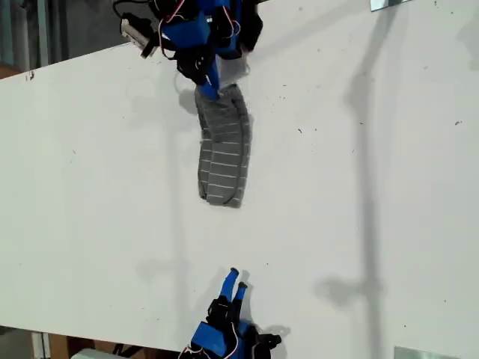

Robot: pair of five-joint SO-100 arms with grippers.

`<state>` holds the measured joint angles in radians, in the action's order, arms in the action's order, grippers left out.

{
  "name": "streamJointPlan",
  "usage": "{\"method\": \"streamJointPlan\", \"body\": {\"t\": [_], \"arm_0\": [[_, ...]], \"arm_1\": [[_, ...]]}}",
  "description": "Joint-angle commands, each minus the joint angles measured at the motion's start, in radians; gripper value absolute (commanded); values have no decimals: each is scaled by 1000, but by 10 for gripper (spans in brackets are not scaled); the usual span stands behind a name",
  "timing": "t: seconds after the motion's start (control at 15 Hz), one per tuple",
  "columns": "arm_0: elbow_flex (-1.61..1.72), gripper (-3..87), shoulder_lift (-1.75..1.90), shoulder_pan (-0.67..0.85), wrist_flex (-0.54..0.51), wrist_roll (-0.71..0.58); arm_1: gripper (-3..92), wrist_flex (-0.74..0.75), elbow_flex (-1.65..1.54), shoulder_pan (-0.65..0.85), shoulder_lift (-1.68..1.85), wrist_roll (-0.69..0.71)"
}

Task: Grasp corners of a square towel and fold twice.

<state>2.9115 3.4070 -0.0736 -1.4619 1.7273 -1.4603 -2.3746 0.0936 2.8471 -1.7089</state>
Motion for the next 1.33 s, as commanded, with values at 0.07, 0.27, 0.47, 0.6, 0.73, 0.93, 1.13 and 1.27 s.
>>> {"method": "streamJointPlan", "body": {"t": [0.07,0.27,0.47,0.6,0.73,0.93,1.13,1.27], "arm_0": [[2,258,5,-8,5,-9],[2,253,5,-6,5,-9],[2,241,5,-8,6,-2],[2,231,6,-8,6,0],[2,222,6,-9,6,2],[3,221,8,-9,6,-2],[3,222,8,-8,6,-5],[3,222,8,-3,5,-8]], "arm_1": [[-1,167,235,31,-193,279],[-1,238,485,12,-485,469],[-1,233,709,37,-805,560],[-1,216,850,51,-1031,607],[-1,212,1015,44,-1244,638],[-1,175,1279,40,-1496,689],[-1,172,1387,41,-1597,716],[168,204,1401,25,-1606,735]]}}
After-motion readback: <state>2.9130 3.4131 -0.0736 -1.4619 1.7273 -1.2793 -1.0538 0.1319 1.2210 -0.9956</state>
